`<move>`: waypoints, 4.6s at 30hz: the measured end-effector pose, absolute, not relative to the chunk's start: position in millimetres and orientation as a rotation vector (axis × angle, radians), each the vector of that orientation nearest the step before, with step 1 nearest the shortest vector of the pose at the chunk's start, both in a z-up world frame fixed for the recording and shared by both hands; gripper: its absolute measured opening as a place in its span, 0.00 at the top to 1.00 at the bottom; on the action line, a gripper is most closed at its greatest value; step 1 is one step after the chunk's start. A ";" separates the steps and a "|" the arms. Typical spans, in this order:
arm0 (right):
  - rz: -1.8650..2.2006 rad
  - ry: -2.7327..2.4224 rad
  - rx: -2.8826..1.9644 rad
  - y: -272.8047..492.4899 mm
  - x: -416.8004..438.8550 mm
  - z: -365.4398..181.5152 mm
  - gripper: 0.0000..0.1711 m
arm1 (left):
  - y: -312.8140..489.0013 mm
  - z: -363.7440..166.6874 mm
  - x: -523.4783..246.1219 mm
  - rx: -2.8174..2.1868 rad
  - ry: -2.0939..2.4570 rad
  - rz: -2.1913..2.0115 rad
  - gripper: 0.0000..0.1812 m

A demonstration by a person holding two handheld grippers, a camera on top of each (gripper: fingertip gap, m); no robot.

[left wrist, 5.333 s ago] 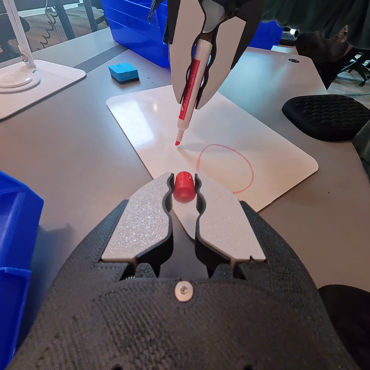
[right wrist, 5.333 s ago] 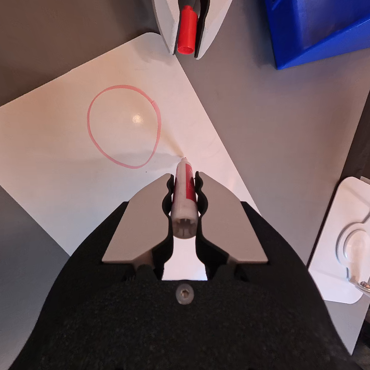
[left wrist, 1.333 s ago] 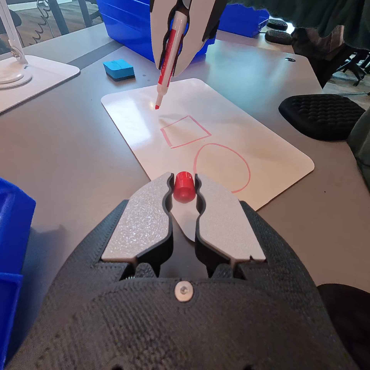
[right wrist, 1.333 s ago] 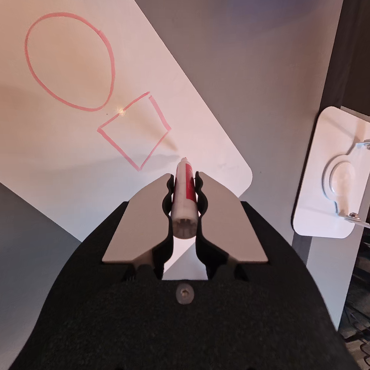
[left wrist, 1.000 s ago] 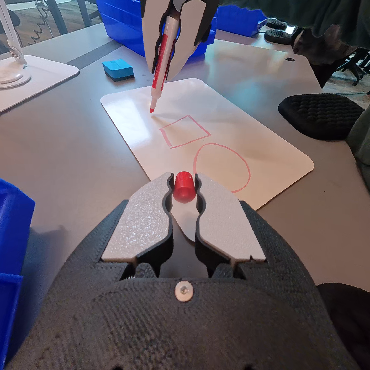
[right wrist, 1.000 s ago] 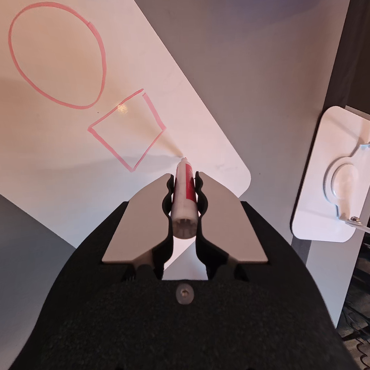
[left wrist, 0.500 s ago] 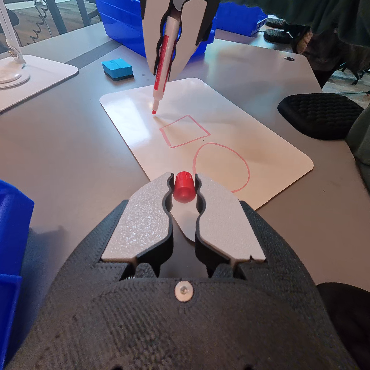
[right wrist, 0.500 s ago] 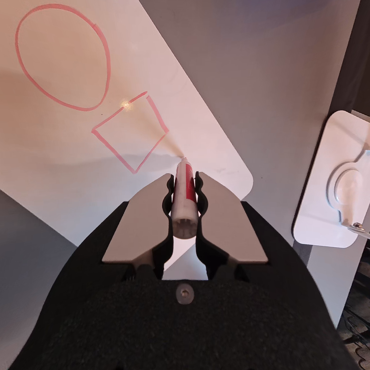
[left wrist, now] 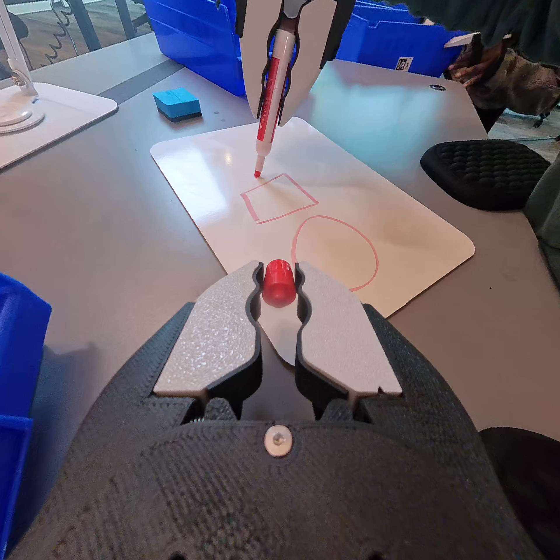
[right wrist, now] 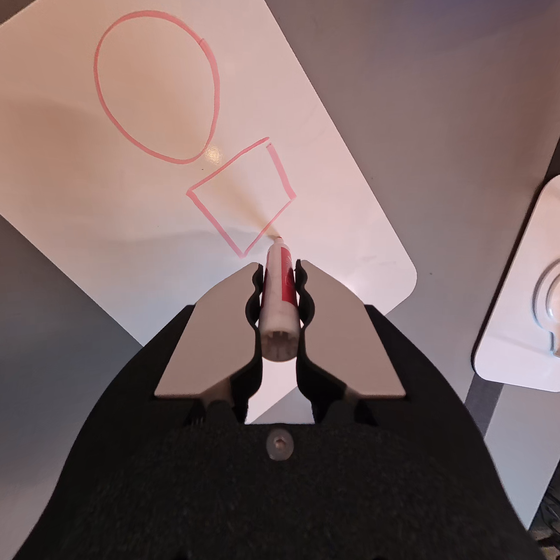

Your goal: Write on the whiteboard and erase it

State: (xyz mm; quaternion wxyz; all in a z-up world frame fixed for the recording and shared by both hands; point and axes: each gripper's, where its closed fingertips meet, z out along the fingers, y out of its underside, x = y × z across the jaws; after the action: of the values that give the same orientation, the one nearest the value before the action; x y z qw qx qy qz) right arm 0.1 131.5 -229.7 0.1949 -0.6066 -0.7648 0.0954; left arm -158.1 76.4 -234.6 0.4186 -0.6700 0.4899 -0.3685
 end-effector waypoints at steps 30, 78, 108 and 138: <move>0.243 -2.008 -1.743 163.1 9.3 -219.9 0.88 | 76.1 -234.7 -158.1 -1.679 1.231 -0.924 0.89; 0.117 -2.105 -1.796 153.5 43.5 -233.3 0.88 | 76.2 -234.5 -158.2 -1.682 1.227 -0.929 0.89; 0.018 -2.099 -1.798 185.5 45.7 -233.0 0.88 | 75.9 -233.5 -159.1 -1.682 1.217 -0.941 0.89; 0.041 -2.024 -1.796 199.3 36.6 -228.2 0.88 | 75.8 -234.8 -157.6 -1.683 1.229 -0.929 0.89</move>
State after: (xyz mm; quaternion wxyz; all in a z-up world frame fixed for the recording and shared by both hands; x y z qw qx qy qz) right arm 36.6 199.3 -228.2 0.2158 -0.6481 -0.7302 0.0149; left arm -157.6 75.8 -234.8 0.4168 -0.6704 0.4897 -0.3702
